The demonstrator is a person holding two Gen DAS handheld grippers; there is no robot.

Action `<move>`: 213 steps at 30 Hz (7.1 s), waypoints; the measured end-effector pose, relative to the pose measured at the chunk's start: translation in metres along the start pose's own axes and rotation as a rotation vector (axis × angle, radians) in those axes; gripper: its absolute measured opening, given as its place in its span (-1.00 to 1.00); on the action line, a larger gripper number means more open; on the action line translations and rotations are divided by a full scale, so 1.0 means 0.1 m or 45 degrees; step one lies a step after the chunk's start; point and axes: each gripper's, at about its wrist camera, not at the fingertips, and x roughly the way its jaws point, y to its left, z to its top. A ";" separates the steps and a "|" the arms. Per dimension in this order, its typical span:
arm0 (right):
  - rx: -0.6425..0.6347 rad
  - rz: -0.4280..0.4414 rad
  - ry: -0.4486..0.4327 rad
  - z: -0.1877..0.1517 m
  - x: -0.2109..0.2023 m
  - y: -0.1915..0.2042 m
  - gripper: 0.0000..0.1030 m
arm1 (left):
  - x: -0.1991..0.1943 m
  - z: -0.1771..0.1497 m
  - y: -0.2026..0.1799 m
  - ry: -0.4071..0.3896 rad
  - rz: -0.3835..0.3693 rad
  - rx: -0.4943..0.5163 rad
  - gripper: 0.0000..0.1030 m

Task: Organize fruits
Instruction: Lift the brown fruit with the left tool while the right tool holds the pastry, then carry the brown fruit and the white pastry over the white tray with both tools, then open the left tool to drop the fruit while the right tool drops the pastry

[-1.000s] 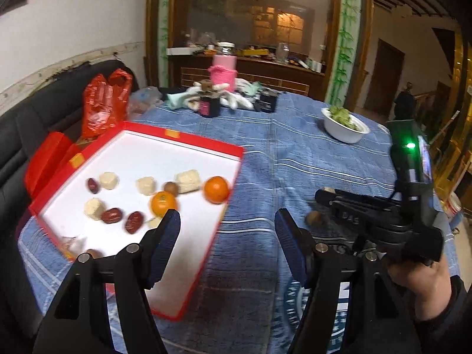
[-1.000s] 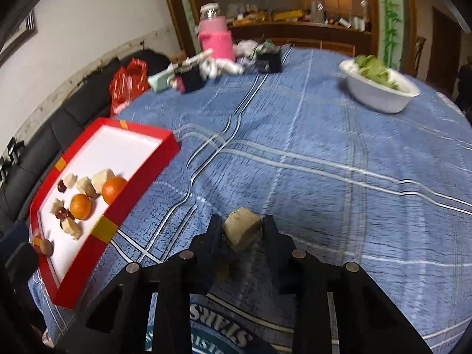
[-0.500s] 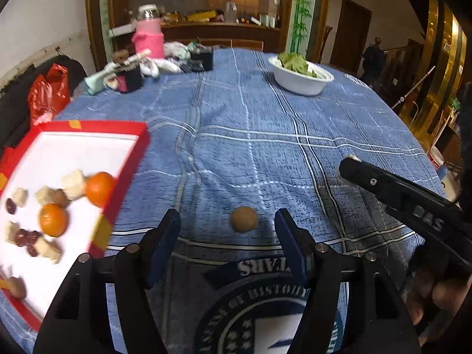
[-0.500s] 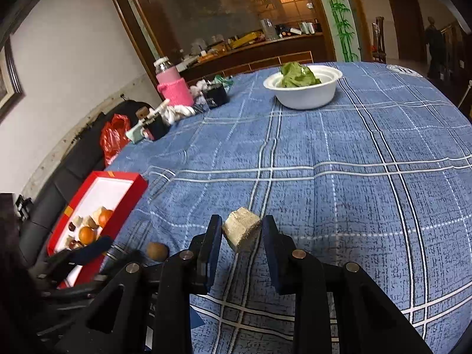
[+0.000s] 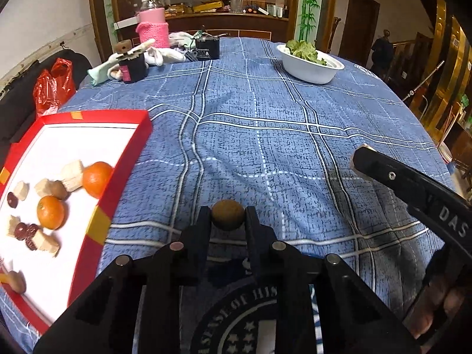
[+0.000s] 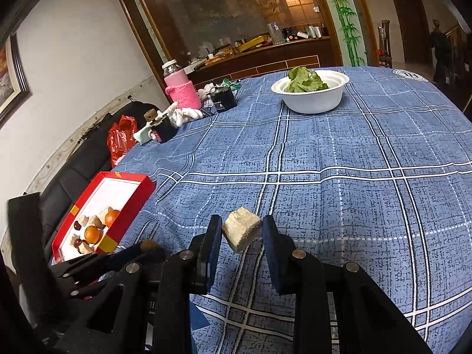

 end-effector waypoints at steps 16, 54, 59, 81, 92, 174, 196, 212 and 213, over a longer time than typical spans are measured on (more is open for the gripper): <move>-0.101 -0.072 0.055 -0.44 -0.26 0.36 -0.44 | -0.12 -0.21 0.17 -0.002 -0.009 -0.064 -0.61; -0.130 -0.169 -0.024 -0.42 -0.34 0.45 -0.44 | -0.24 -0.26 0.20 -0.073 0.036 -0.089 -0.61; -0.136 -0.168 -0.038 -0.43 -0.36 0.46 -0.44 | -0.30 -0.26 0.20 -0.110 0.050 -0.082 -0.61; -0.166 -0.108 -0.057 -0.46 -0.44 0.62 -0.44 | -0.62 -0.27 0.55 -0.187 0.107 -0.172 -0.60; -0.219 -0.066 -0.067 -0.41 -0.45 0.85 -0.44 | -0.76 -0.31 0.80 -0.215 0.136 -0.233 -0.60; -0.592 0.204 0.266 0.10 1.38 2.89 -0.45 | -0.33 0.00 2.39 -0.064 0.421 -0.505 -0.59; -0.542 0.153 0.277 0.19 1.66 2.98 -0.45 | -0.29 0.06 2.54 -0.056 0.441 -0.554 -0.59; -0.535 0.132 0.320 0.16 1.72 2.92 -0.39 | -0.20 0.03 2.24 0.030 0.380 -0.468 -0.59; -0.547 0.122 0.339 0.14 1.73 2.94 -0.28 | -0.17 0.02 2.23 0.050 0.366 -0.462 -0.57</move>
